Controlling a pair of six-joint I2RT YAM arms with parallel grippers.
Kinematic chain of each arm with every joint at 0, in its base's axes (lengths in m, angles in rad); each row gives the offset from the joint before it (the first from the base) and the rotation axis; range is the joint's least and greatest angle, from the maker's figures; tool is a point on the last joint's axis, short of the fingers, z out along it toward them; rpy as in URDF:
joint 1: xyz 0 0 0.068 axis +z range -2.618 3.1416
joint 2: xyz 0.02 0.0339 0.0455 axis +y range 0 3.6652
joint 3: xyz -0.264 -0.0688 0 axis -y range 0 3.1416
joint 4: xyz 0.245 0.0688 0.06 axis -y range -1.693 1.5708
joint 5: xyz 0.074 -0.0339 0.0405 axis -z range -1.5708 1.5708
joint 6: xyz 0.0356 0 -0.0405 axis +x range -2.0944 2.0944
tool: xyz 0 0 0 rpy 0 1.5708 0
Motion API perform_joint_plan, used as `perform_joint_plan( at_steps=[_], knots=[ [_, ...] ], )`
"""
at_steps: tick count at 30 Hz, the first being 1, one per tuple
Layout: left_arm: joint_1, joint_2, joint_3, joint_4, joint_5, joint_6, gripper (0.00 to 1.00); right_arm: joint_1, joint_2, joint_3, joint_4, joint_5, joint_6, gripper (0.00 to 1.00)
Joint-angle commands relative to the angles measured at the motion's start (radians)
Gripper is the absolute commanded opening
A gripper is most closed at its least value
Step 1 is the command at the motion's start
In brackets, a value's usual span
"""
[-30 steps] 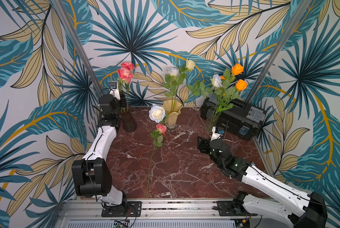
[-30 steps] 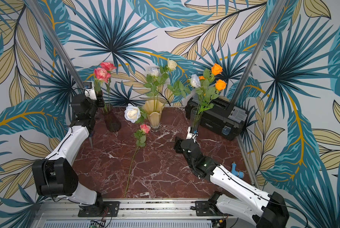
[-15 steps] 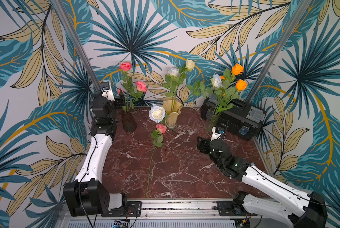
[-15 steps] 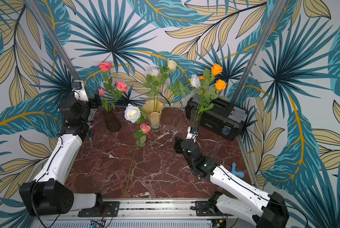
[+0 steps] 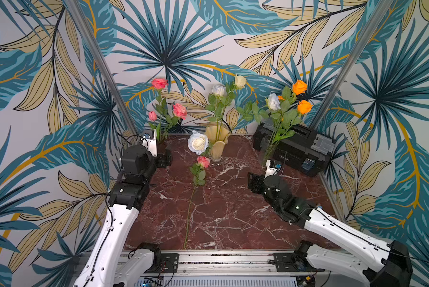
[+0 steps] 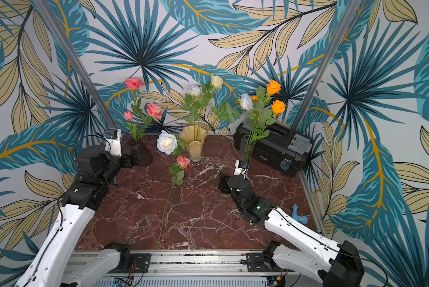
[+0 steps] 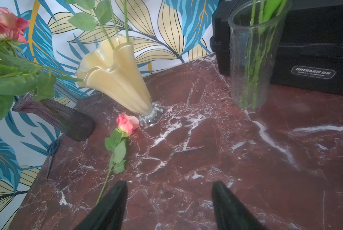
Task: Arrange the flowers in different vases according to their variety
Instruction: Insert the flower into the vase, then pick up the flower at the center of the board.
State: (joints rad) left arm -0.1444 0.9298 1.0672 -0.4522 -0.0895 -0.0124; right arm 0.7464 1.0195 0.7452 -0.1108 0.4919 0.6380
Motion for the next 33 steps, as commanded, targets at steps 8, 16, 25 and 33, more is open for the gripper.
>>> perform_joint_plan(
  at_steps=[8, 16, 25, 33],
  knots=[
    [-0.04, -0.092, -0.162, -0.3, 0.021, -0.156, 0.9, 0.004, -0.045, -0.035, -0.024, 0.0, 0.016, 0.71],
    [-0.074, 0.025, -0.185, -0.339, 0.096, -0.239, 0.9, 0.005, -0.054, -0.04, -0.03, 0.003, 0.029, 0.72],
    [-0.167, 0.154, -0.208, -0.331, 0.127, -0.313, 0.88, 0.004, -0.053, -0.046, -0.038, 0.004, 0.029, 0.72],
    [-0.271, 0.275, -0.229, -0.297, 0.083, -0.357, 0.85, 0.004, -0.057, -0.058, -0.033, 0.007, 0.039, 0.72]
  ],
)
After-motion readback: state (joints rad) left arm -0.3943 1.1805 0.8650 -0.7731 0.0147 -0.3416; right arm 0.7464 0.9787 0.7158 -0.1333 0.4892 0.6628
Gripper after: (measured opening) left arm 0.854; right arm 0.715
